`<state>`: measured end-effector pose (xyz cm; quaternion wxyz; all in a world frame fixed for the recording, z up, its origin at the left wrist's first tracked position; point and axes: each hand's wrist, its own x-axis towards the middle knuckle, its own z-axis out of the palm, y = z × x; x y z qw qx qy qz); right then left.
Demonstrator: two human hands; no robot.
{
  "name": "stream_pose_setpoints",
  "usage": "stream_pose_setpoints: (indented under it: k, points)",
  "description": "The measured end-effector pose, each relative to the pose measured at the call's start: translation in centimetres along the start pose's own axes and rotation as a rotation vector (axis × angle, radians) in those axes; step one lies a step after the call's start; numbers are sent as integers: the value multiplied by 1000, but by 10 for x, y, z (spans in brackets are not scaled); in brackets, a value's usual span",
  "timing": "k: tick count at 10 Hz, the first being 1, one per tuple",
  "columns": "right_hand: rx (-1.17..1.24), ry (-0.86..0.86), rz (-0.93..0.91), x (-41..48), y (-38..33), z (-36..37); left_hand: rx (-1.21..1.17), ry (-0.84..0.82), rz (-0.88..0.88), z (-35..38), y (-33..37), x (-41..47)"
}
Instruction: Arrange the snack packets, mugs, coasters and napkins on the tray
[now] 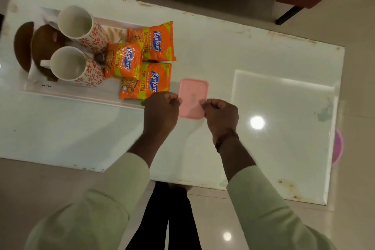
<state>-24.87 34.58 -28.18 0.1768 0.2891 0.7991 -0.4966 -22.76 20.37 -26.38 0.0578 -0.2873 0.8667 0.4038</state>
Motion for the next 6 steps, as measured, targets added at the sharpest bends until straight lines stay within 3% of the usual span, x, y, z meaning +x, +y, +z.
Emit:
stream_pose_setpoints:
  k: [4,6]
  points:
    - [-10,43,76,13,-1,17,186,21,7,10,0,13]
    - [-56,-28,160,-9,-22,6,256,-52,53,-8,16,6]
